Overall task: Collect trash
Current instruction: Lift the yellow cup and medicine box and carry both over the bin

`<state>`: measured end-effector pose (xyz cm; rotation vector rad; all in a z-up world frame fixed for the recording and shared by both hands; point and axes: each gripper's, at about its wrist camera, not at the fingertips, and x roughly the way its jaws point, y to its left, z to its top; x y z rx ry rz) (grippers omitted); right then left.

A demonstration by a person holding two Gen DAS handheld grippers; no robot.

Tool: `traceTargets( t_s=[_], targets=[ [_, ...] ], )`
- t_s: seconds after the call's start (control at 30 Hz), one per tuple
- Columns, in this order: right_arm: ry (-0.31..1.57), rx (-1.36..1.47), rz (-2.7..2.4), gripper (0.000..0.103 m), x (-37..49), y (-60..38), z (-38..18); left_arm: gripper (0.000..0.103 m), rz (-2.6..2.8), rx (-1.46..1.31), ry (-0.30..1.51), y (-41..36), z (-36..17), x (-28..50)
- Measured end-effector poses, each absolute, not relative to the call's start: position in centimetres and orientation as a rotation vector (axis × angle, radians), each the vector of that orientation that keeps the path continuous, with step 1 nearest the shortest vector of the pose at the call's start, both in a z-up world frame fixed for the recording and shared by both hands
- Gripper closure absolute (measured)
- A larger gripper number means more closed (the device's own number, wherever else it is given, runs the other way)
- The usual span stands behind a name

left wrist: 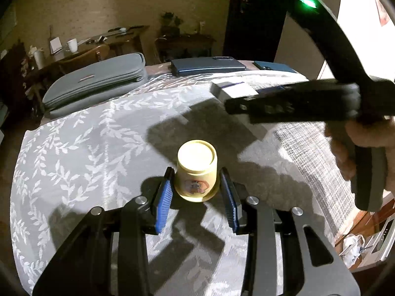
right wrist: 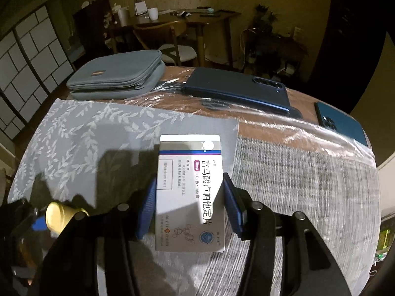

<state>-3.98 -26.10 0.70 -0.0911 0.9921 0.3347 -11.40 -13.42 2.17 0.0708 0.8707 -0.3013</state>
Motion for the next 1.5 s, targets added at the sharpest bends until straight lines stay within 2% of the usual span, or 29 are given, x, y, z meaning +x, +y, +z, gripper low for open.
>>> traceTargets(
  t_s=[0.67,1.5],
  targets=[
    [0.911,-0.019,0.402,0.053,-15.9,-28.0,3.1,0.064,-0.299,0.072,0.858,-12.0,3.5,-15.0],
    [0.921,0.016,0.523,0.053,-26.8,-28.2,3.6,0.064,-0.358,0.096,0.871,-10.3,5.0,-23.5]
  ],
)
